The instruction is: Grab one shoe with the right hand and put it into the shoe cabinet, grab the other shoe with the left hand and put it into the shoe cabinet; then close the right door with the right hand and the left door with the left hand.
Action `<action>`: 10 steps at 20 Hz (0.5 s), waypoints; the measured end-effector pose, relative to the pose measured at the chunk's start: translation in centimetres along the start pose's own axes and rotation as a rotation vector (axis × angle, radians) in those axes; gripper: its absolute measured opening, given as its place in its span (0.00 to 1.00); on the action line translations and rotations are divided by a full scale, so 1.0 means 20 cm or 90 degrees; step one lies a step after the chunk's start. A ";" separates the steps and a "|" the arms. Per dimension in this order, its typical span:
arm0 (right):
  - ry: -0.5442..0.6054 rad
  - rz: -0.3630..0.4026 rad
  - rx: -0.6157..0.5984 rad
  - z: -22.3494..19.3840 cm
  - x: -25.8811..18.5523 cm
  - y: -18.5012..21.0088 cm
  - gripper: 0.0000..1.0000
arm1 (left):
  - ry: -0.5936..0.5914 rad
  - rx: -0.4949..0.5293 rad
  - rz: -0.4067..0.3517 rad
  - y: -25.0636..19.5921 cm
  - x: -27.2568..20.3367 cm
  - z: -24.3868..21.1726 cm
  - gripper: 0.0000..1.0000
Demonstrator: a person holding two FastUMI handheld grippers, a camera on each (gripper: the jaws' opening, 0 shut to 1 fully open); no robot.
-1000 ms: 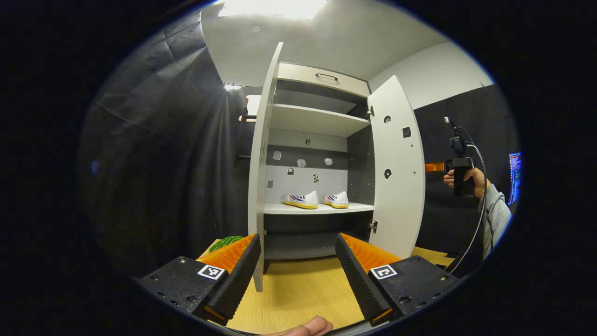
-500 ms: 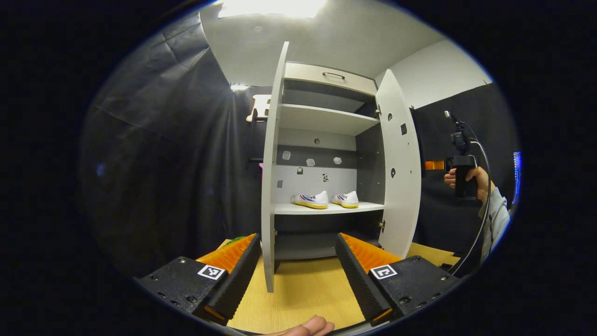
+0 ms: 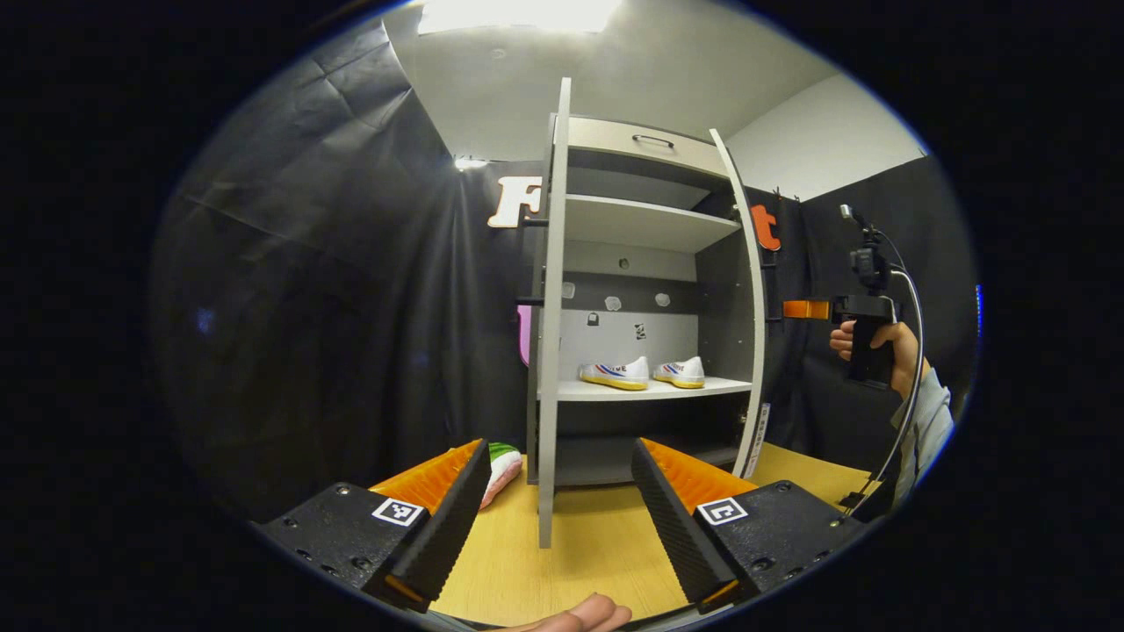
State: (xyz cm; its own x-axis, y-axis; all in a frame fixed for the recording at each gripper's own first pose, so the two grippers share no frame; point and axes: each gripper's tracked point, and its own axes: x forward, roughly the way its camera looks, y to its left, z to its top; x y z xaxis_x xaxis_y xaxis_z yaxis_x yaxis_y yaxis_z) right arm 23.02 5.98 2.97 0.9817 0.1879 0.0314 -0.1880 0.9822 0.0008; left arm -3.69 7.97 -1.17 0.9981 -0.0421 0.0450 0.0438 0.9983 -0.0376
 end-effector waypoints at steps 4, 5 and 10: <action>-0.016 0.026 -0.033 -0.12 -0.15 0.14 0.92 | 0.012 -0.016 0.061 0.21 0.02 -0.01 0.97; -0.017 0.027 -0.033 -0.16 -0.20 0.17 0.96 | 0.017 -0.017 0.071 0.28 0.05 -0.02 0.97; 0.036 0.058 -0.042 -0.49 -0.40 0.34 0.96 | 0.029 -0.048 0.120 0.60 0.17 0.04 0.98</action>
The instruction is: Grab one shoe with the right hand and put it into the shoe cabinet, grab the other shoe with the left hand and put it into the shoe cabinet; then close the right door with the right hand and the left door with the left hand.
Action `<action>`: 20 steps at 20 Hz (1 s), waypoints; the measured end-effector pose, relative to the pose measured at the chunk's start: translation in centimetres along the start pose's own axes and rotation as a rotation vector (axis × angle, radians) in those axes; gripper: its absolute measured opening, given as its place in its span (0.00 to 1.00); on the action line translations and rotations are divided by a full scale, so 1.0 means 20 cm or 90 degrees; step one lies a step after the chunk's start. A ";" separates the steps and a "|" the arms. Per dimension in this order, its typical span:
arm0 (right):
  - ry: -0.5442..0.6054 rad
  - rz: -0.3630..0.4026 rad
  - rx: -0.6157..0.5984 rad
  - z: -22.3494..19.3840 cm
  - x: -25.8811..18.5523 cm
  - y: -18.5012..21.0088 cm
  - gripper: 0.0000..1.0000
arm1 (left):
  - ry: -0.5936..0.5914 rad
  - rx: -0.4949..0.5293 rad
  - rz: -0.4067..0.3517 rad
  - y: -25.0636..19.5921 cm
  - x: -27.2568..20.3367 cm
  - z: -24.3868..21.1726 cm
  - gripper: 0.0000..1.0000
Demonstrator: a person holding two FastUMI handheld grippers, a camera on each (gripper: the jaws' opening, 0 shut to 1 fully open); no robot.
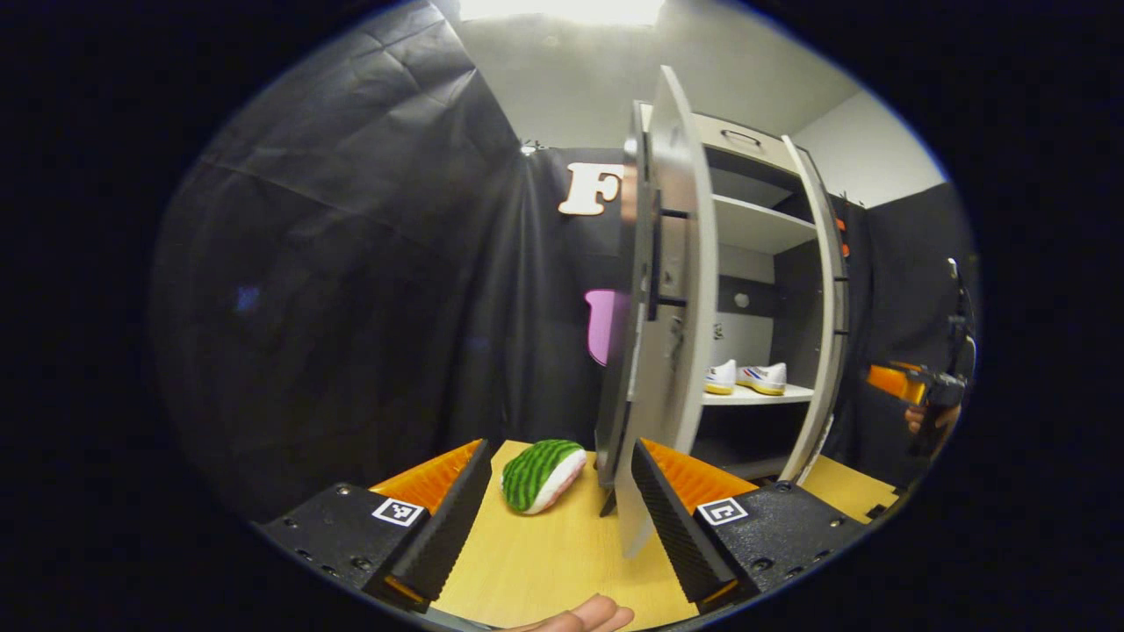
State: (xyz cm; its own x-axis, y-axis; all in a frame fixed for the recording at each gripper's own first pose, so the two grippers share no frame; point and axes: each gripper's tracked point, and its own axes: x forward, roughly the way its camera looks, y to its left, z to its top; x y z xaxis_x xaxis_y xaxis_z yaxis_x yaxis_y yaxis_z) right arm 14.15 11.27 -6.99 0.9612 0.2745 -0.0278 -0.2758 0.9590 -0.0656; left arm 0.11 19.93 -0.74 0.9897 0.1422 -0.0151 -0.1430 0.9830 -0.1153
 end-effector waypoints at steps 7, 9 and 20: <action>0.011 0.041 -0.005 -0.11 -0.27 0.15 0.96 | -0.007 -0.006 0.020 0.24 0.35 0.23 0.96; -0.001 0.031 0.007 -0.08 -0.36 0.14 0.96 | -0.025 -0.021 0.004 0.23 0.43 0.34 0.96; -0.041 -0.002 0.027 -0.03 -0.67 0.06 0.95 | 0.006 0.012 -0.069 -0.19 0.53 0.51 0.96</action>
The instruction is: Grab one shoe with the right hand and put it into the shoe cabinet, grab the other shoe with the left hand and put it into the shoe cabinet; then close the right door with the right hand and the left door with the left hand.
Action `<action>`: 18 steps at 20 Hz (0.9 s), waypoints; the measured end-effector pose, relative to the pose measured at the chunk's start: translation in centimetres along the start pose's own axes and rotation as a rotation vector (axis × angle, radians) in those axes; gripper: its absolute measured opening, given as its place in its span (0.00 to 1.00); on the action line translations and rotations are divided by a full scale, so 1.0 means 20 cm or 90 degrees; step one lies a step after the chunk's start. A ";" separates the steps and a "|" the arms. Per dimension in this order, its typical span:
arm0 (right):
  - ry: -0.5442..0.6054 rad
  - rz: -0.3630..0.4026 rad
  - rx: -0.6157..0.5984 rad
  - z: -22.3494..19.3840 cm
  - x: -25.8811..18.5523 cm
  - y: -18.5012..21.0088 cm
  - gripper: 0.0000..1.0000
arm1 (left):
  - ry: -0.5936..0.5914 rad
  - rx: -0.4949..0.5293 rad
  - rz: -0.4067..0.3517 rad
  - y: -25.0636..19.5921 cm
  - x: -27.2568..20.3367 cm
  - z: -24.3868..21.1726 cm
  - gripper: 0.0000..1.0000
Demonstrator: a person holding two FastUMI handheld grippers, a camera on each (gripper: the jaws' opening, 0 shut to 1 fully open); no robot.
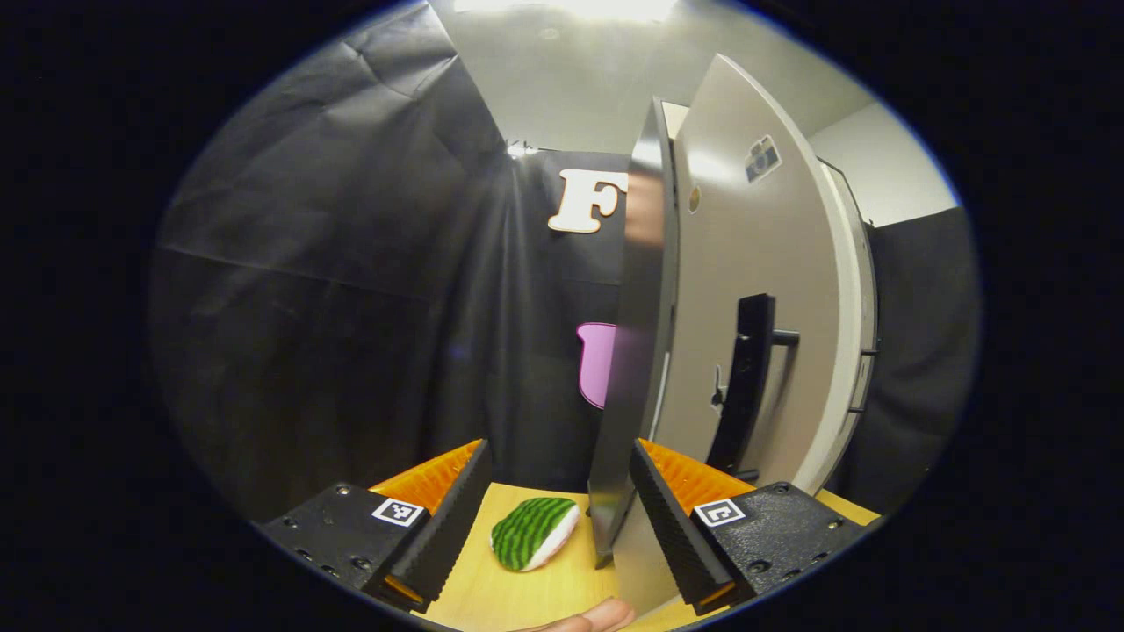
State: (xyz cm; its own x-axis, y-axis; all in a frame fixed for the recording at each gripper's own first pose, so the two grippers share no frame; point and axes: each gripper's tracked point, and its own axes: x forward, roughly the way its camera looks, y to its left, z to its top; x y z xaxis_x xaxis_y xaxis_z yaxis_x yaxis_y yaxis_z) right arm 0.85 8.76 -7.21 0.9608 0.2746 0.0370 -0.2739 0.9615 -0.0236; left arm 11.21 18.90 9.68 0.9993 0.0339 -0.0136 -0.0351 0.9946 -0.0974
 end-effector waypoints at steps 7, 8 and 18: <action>-0.007 -0.017 -0.007 -0.04 -0.01 -0.03 0.96 | 0.013 0.000 0.036 -0.06 0.02 0.01 0.89; -0.005 -0.016 -0.006 -0.06 -0.01 -0.04 0.96 | 0.020 -0.007 0.036 -0.07 0.03 0.00 0.89; 0.000 -0.071 -0.015 -0.14 -0.01 -0.16 0.96 | 0.015 -0.015 -0.022 -0.47 0.04 0.01 0.94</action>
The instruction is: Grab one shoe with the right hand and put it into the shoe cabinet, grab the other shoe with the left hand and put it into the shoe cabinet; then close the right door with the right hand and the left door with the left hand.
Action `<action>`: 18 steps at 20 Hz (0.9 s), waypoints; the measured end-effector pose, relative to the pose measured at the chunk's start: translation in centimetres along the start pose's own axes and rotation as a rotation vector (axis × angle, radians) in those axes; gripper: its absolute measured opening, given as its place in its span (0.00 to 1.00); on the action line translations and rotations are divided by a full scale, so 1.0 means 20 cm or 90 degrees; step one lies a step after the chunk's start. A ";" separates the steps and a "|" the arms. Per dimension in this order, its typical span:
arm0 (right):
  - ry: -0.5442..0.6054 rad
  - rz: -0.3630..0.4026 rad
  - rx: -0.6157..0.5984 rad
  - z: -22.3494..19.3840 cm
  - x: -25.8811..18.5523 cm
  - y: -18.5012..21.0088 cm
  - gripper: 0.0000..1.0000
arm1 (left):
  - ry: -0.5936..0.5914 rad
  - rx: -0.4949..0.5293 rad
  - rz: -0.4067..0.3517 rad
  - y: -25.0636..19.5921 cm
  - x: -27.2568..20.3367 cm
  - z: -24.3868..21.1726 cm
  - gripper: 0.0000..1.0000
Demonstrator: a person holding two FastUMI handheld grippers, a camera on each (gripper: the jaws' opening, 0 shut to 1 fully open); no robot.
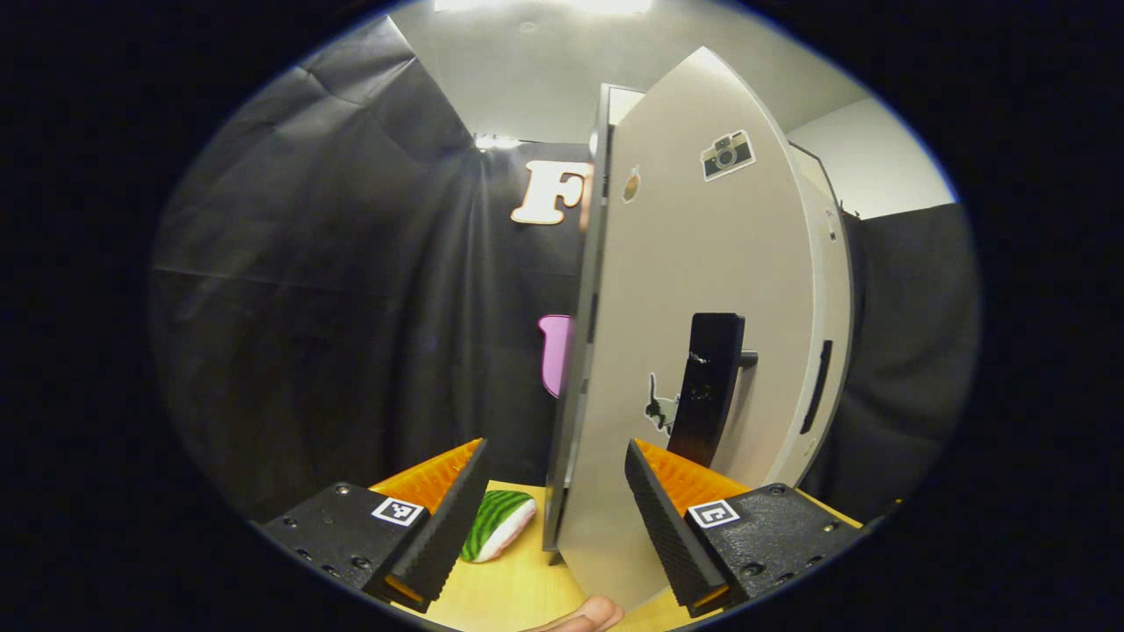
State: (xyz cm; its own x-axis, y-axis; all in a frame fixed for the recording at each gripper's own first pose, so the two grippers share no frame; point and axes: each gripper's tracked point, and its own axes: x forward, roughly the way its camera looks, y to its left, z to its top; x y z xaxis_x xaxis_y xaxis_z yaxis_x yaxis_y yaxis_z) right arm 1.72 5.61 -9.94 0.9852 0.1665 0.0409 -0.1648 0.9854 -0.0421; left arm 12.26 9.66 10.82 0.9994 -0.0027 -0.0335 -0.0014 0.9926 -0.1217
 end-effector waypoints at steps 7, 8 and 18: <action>-0.017 -0.030 0.009 0.03 0.00 -0.11 0.96 | -0.008 0.030 0.018 -0.13 0.13 -0.03 0.94; -0.017 -0.033 0.017 0.03 0.00 -0.12 0.96 | -0.004 0.023 0.006 -0.17 0.16 -0.04 0.94; -0.014 -0.075 0.022 0.00 0.05 -0.27 0.96 | 0.050 0.040 -0.061 -0.51 0.21 -0.26 0.94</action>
State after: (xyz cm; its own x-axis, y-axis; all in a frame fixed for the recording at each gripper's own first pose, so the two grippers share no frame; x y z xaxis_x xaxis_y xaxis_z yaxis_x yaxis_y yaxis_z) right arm 3.60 0.41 -9.62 0.9966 0.0504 0.0650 -0.0504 0.9987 -0.0010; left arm 16.21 -1.09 6.74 0.9891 -0.1048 -0.1034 0.0983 0.9930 -0.0655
